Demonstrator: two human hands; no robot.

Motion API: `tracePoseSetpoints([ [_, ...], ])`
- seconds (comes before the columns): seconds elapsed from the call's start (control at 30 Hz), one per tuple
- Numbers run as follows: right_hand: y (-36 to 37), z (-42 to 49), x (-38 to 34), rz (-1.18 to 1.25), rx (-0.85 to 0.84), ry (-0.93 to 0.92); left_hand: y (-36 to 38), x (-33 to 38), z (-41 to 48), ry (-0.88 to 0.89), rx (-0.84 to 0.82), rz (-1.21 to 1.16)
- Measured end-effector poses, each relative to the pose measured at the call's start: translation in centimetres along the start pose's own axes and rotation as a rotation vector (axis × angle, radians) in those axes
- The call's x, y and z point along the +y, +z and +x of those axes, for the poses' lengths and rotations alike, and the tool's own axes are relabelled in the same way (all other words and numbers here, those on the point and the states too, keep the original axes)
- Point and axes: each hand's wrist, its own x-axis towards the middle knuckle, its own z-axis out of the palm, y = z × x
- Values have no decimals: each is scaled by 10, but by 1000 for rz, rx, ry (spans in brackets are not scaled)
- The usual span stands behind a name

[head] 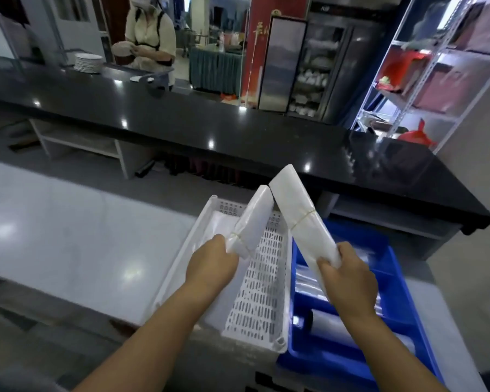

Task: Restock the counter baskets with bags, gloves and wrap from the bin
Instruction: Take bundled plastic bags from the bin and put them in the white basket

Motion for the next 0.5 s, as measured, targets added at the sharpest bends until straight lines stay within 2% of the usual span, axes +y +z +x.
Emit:
tracePoseSetpoints([
  [0.13, 8, 30, 23, 23, -17, -11, 44, 10, 17, -55, -96, -182],
  [0.33, 19, 45, 34, 47, -71, -9, 100, 6, 11, -206, -203, -296],
  [0.43, 23, 47, 33, 41, -88, -10, 111, 2, 13, -178, -270, -187],
  [0.5, 25, 46, 31, 27, -92, -14, 111, -5, 15, -97, -242, 8],
])
